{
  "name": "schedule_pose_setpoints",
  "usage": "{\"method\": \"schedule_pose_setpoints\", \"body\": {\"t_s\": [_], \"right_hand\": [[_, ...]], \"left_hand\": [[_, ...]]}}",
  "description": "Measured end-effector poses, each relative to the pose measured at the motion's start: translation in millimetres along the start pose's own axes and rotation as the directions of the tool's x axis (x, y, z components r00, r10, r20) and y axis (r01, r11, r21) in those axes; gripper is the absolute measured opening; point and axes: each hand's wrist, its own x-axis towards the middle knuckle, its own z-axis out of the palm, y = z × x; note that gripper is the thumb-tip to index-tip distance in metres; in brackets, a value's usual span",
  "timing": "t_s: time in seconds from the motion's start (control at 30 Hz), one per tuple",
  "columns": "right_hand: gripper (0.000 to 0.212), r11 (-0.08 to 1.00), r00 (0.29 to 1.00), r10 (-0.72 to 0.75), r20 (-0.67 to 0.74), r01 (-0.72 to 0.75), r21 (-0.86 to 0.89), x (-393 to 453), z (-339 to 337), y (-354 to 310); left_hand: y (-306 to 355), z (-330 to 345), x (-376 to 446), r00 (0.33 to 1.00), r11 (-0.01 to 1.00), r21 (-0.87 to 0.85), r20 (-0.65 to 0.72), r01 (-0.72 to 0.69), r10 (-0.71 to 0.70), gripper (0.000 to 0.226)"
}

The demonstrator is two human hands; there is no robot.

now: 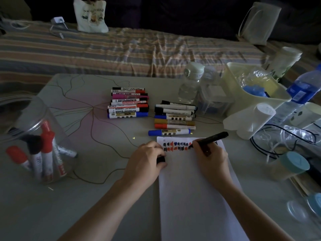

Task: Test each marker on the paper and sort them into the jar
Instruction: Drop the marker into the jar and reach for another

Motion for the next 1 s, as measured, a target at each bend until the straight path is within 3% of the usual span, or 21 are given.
{"method": "schedule_pose_setpoints", "body": {"t_s": [0.53, 0.67, 0.77, 0.87, 1.0], "right_hand": [[0.015, 1.000, 1.000, 0.004, -0.019, -0.004, 0.003, -0.2, 3.2, -1.3], [0.017, 0.985, 0.990, 0.113, -0.079, -0.101, 0.137, 2.9, -0.3, -2.8], [0.012, 0.944, 0.972, 0.234, -0.009, -0.225, 0.242, 6.3, -9.1, -13.2], [0.012, 0.942, 0.975, 0.217, 0.038, -0.219, 0.254, 9.6, -25.3, -39.0], [0.012, 0.923, 0.976, 0.173, 0.134, -0.208, 0.324, -16.5, -38.1, -83.3]], "left_hand": [[-0.9, 1.7, 0.6, 1.000, 1.000, 0.006, 0.014, 0.019, -0.019, 0.030], [2.8, -3.4, 1.3, 0.990, 0.988, -0.092, -0.047, 0.127, -0.132, 0.026], [10.8, -18.4, -0.6, 0.968, 0.943, -0.256, -0.078, 0.212, -0.238, 0.022], [21.4, -34.3, -11.0, 0.941, 0.812, -0.517, -0.033, 0.272, -0.337, 0.013], [26.9, -51.1, -22.7, 0.843, 0.387, -0.830, 0.173, 0.403, -0.509, 0.008]]}}
